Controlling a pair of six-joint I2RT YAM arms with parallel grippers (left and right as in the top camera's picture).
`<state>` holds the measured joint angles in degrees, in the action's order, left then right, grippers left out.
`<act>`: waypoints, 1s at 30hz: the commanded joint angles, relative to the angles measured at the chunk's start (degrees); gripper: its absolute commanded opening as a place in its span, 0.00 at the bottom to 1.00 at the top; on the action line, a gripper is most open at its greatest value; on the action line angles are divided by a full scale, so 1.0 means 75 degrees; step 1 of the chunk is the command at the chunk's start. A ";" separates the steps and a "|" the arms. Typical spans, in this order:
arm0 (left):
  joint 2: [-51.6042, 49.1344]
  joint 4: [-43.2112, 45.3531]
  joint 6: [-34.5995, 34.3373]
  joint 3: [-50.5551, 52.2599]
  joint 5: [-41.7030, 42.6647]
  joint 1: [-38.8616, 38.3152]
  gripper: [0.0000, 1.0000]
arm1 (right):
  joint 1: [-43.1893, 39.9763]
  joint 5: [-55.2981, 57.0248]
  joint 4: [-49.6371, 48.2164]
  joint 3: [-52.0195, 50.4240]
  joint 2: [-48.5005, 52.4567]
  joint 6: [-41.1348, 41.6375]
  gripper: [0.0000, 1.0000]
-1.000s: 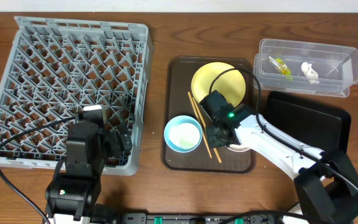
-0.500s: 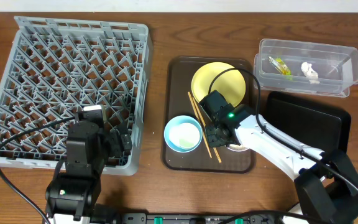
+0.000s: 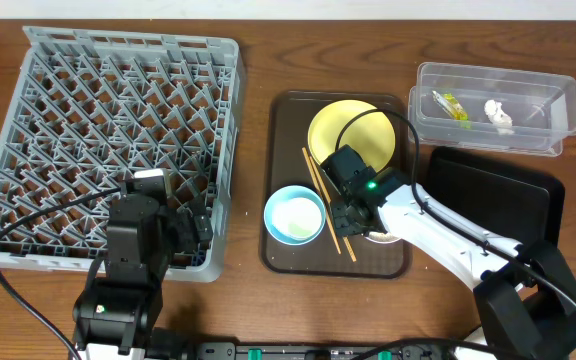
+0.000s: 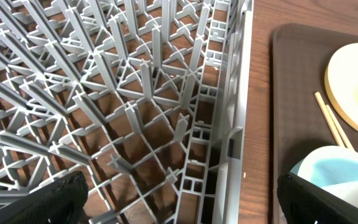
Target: Sort waste into correct bins and load items into the dishwasher
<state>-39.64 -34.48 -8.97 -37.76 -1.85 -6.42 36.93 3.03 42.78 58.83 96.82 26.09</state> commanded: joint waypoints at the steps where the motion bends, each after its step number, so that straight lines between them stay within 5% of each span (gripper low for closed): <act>1: 0.0006 0.0000 0.0020 -0.0154 -0.0012 0.0038 0.99 | -0.0035 0.0020 0.0015 0.0102 -0.0023 -0.0058 0.50; 6: 0.0006 -0.0006 0.0020 -0.0154 -0.0012 0.0038 0.99 | -0.0038 0.0020 0.0032 0.0108 -0.0038 -0.0472 0.65; 16: 0.0006 -0.0003 0.0020 -0.0154 -0.0012 0.0038 0.99 | -0.0038 -0.0157 0.0003 0.0108 -0.0676 -0.1346 0.77; 30: 0.0006 -0.0003 0.0020 -0.0154 -0.0012 0.0038 0.99 | -0.0035 -0.0219 0.0015 0.0108 -0.0997 -0.1396 0.79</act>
<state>-39.64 -34.48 -8.97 -37.76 -1.85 -6.42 36.93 1.69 42.83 58.83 90.15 16.29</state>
